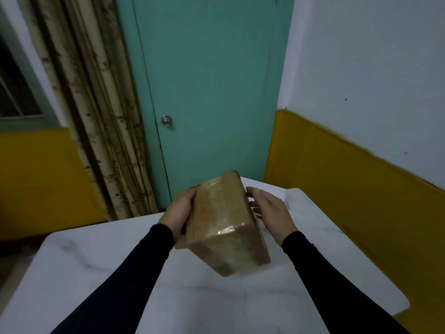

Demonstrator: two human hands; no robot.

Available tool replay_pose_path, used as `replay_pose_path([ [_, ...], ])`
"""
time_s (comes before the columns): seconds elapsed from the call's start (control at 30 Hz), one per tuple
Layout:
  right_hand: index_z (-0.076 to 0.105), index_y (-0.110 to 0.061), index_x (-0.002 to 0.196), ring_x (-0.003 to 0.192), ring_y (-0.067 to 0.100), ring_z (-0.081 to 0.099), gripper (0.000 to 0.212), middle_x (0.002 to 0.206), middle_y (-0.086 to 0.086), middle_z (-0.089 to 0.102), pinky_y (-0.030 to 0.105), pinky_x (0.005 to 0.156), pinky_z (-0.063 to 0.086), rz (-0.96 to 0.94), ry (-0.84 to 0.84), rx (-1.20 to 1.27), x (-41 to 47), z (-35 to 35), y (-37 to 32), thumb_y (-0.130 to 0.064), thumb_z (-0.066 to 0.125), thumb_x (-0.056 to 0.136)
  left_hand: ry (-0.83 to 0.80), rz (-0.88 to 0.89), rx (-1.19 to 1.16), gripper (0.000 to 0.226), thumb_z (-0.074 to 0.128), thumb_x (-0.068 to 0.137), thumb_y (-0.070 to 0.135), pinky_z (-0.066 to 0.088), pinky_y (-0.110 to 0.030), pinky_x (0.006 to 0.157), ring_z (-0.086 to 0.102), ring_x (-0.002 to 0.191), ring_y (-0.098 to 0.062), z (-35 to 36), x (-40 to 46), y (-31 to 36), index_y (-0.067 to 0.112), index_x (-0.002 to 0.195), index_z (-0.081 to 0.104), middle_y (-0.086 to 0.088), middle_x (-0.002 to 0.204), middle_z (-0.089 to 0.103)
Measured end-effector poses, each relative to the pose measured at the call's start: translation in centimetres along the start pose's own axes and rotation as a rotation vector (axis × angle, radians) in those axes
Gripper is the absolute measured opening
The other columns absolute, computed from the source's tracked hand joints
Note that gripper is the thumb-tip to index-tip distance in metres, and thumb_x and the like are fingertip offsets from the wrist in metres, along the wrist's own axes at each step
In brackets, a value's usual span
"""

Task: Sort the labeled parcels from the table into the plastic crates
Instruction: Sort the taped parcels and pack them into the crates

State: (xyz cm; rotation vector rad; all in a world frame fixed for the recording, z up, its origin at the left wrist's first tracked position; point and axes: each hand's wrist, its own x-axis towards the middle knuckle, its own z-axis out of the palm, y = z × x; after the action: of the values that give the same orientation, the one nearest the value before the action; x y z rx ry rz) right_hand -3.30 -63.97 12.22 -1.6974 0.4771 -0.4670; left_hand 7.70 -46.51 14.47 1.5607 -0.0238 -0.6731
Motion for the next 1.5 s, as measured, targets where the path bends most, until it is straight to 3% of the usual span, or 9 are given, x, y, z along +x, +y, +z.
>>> replay_pose_path([
  [0.23,0.068,-0.027,0.121,0.112,0.006,0.06,0.038,0.119,-0.011,0.068,0.024,0.098,0.044,-0.081,-0.21,-0.174,0.5,2.6,-0.7,-0.041,0.038,0.104,-0.043,-0.226,-0.042,0.042,0.054,0.091,0.055,0.055,-0.033,0.065,0.066,0.079,-0.024,-5.1,0.1,-0.4,0.019,0.109,0.068,-0.005,0.093,0.07],
  [0.43,0.065,-0.033,0.126,0.123,0.005,0.056,0.032,0.13,-0.011,0.064,0.038,0.109,0.043,-0.086,-0.155,0.33,1.4,3.5,-0.3,-0.041,0.044,0.102,0.081,0.228,-0.017,0.036,0.044,0.097,0.055,0.052,-0.039,0.083,0.062,0.1,-0.024,-3.7,-2.0,1.6,0.028,0.113,0.06,-0.003,0.108,0.065],
  [0.63,0.057,-0.024,0.133,0.12,0.023,0.061,0.038,0.12,0.005,0.068,0.045,0.093,0.051,0.02,-0.028,0.694,3.0,4.8,-2.8,-0.042,0.048,0.101,0.179,0.743,0.088,0.02,0.061,0.095,0.025,0.054,-0.04,0.091,0.057,0.113,-0.019,-3.1,-3.5,2.4,0.032,0.108,0.048,0.002,0.119,0.055],
  [0.8,0.059,-0.023,0.132,0.115,0.028,0.066,0.057,0.126,0.006,0.068,0.053,0.096,0.052,0.073,-0.175,0.651,3.5,5.7,-3.6,-0.05,0.063,0.082,0.091,0.687,0.139,0.059,0.07,0.089,0.029,0.05,-0.042,0.101,0.051,0.124,-0.009,-4.7,-2.9,1.7,0.03,0.141,0.043,0.01,0.13,0.052],
  [0.97,0.058,-0.03,0.128,0.106,0.028,0.07,0.046,0.117,0.004,0.072,0.053,0.091,0.055,0.075,-0.228,0.564,3.7,6.3,-3.6,-0.036,0.067,0.084,0.082,0.621,0.048,0.045,0.075,0.084,0.015,0.05,-0.047,0.1,0.056,0.119,-0.02,-6.0,-2.8,1.1,0.023,0.123,0.054,-0.004,0.123,0.059],
  [1.13,0.056,-0.033,0.13,0.1,0.024,0.072,0.04,0.114,-0.001,0.074,0.046,0.085,0.058,-0.011,-0.393,0.332,3.4,6.4,-4.7,-0.029,0.065,0.092,0.045,0.401,-0.097,0.066,0.079,0.071,0.053,0.059,-0.038,0.075,0.068,0.104,-0.023,-8.7,-2.8,1.6,0.028,0.124,0.048,-0.003,0.123,0.063],
  [1.27,0.05,-0.04,0.135,0.105,0.02,0.07,0.06,0.127,-0.005,0.067,0.044,0.092,0.056,-0.054,-0.446,0.213,2.3,8.4,-4.4,-0.044,0.071,0.08,-0.059,0.325,0.027,0.088,0.077,0.059,0.063,0.053,-0.035,0.087,0.068,0.104,-0.012,-11.2,-3.0,1.4,0.039,0.137,0.044,0.008,0.12,0.068],
  [1.4,0.038,-0.036,0.143,0.097,0.004,0.07,0.069,0.117,-0.011,0.069,0.021,0.078,0.056,-0.038,-0.486,0.12,1.3,10.1,-4.0,-0.055,0.061,0.081,-0.127,0.298,0.103,0.077,0.082,0.069,0.046,0.05,-0.042,0.098,0.068,0.107,-0.016,-12.8,-3.7,1.7,0.045,0.136,0.044,0.01,0.117,0.07],
  [1.5,0.014,-0.038,0.152,0.105,0.009,0.068,0.104,0.123,-0.012,0.066,0.037,0.093,0.056,-0.07,-0.513,-0.032,1.2,10.5,-4.1,-0.08,0.061,0.069,-0.114,0.305,0.155,0.069,0.079,0.071,0.049,0.048,-0.042,0.101,0.069,0.106,-0.016,-14.3,-4.1,2.8,0.04,0.134,0.051,0.009,0.116,0.071],
])
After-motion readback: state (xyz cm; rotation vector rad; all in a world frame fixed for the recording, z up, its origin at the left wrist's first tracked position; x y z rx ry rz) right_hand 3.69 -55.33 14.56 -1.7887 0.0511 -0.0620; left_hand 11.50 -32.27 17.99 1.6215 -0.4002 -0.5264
